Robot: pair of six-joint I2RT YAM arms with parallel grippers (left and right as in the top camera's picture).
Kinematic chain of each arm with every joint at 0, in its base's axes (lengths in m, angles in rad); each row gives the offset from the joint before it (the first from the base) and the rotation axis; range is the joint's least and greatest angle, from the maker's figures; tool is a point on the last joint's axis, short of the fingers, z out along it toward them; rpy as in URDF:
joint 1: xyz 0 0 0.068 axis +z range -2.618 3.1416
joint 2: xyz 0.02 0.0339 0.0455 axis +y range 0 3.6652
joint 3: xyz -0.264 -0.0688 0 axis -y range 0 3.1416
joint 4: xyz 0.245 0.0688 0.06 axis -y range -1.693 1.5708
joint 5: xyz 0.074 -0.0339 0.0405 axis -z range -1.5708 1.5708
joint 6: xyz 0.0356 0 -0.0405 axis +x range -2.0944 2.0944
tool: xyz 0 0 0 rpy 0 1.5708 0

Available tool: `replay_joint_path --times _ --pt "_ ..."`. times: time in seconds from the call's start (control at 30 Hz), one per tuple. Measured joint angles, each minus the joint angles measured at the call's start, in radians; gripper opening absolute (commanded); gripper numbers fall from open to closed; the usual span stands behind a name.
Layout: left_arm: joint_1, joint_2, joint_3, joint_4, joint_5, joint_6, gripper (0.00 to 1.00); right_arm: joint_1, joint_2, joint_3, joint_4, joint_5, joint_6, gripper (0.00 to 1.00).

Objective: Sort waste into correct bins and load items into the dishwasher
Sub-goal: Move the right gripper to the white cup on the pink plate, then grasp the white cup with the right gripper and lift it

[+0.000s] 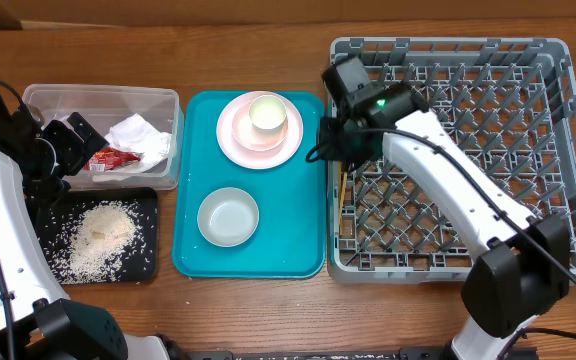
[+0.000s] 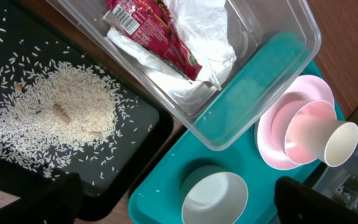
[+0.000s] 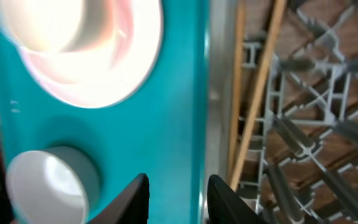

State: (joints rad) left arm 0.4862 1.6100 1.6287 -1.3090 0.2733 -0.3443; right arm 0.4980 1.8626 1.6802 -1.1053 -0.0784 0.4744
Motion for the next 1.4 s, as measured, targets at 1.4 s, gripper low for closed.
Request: replay_joint_path --times 1.4 --pt "0.0 0.0 0.0 0.0 0.0 0.0 1.0 0.151 0.372 0.356 0.324 0.009 -0.475 0.32"
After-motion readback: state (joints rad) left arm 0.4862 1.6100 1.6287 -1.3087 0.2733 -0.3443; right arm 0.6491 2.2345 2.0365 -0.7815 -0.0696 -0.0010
